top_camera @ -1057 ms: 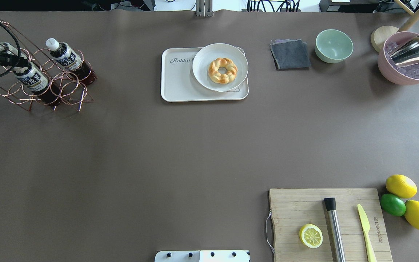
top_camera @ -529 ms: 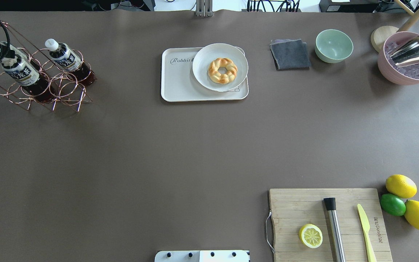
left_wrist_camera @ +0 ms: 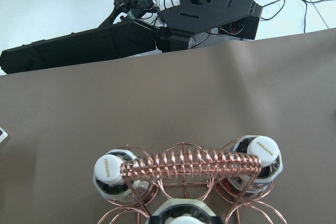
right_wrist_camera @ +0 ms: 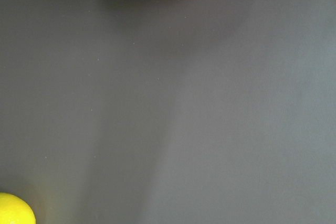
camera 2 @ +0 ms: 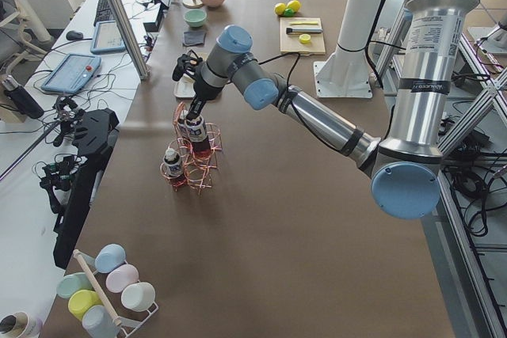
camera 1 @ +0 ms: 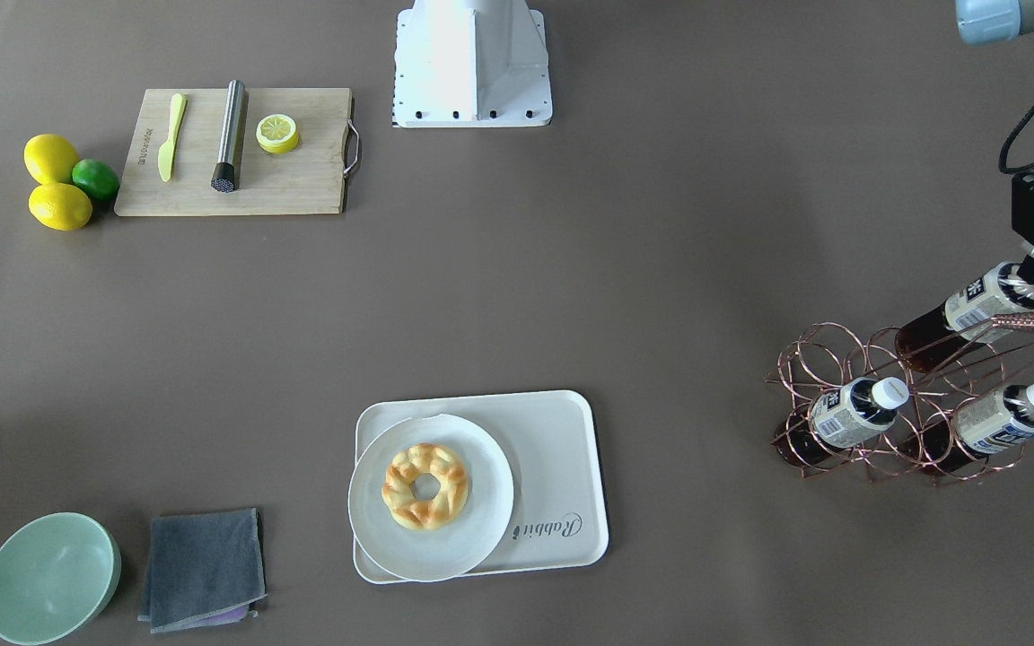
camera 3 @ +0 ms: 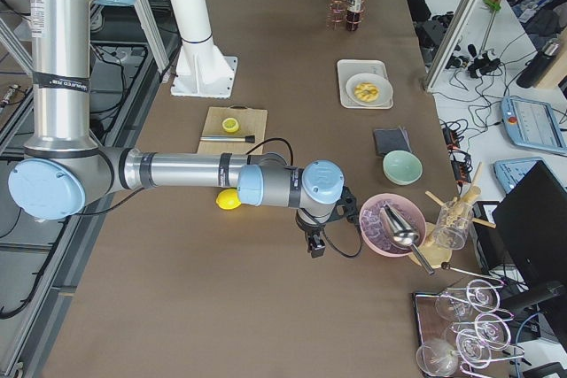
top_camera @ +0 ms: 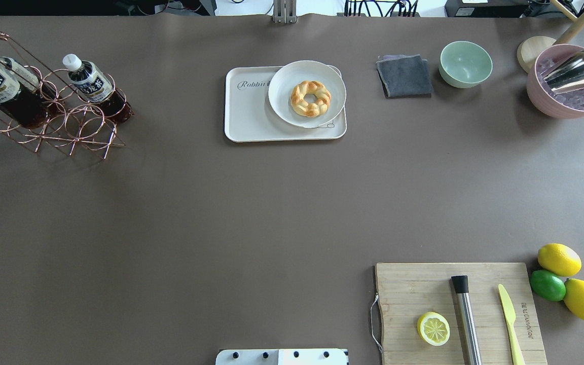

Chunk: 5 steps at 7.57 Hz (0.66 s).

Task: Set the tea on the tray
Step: 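Grasp the white-capped tea bottle with the left gripper and lift it out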

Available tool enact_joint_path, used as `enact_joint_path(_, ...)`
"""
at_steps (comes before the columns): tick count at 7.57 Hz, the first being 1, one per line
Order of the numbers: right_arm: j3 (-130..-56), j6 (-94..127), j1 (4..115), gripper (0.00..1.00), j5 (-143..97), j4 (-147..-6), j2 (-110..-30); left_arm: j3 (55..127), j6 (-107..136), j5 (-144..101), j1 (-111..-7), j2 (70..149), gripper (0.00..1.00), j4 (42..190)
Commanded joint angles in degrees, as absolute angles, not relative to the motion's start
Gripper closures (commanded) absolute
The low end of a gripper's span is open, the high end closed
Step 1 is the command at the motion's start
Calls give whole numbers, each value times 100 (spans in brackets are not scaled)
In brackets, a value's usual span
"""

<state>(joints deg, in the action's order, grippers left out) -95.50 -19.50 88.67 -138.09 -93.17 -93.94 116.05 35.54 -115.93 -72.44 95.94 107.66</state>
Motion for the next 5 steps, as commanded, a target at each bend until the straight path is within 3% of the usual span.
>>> enact_joint_path(1,-9545,-1951,8851,0,-13869,-9316,-9422,12345,3498,-11733,-7444,9563,100,9971)
enact_joint_path(3,-9545,-1960,8807,0,-13904,-9316,-9448,13031,3743,-11725,-7279,9422,100,9258)
enact_joint_path(5,-9571,-1951,8745,0,-13948,-9308,-9448,13359,4750,-11655,-6630,9849,100,8695)
